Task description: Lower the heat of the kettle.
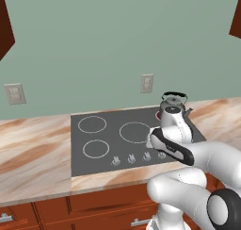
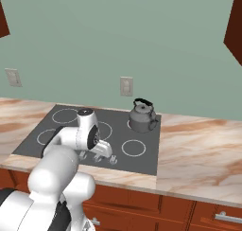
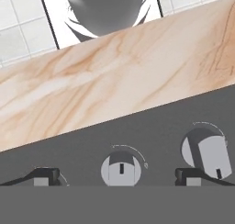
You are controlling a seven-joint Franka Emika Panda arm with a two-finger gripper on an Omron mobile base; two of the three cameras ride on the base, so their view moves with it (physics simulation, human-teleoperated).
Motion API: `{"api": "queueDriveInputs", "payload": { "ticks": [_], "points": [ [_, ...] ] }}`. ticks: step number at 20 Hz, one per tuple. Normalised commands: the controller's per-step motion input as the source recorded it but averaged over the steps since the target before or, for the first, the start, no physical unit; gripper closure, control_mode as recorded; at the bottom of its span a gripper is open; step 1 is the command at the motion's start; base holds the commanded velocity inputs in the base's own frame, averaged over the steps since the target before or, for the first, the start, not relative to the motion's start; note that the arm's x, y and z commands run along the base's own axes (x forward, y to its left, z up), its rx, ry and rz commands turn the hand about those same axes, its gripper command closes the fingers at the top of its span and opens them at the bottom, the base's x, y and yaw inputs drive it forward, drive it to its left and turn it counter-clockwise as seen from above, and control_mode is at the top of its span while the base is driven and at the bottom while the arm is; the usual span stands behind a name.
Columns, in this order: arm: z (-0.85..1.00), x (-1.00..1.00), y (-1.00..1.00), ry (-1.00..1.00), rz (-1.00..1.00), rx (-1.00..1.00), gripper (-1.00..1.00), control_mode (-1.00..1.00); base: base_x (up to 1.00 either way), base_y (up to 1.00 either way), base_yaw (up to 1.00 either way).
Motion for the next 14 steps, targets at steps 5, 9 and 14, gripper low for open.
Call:
{"api": "queueDriveInputs", "payload": {
  "ticks": [5, 9, 14],
  "points": [
    [-0.2, -0.11, 0.0, 0.0, 0.03, 0.0, -1.0, -1.0, 0.0, 0.0, 0.0],
    [-0.21, -0.01, 0.0, 0.0, 0.03, 0.0, -1.0, -1.0, 0.0, 0.0, 0.0],
    [-0.2, 0.0, 0.07, 0.0, 0.01, 0.0, -1.0, -1.0, 0.0, 0.0, 0.0]
  ]
}}
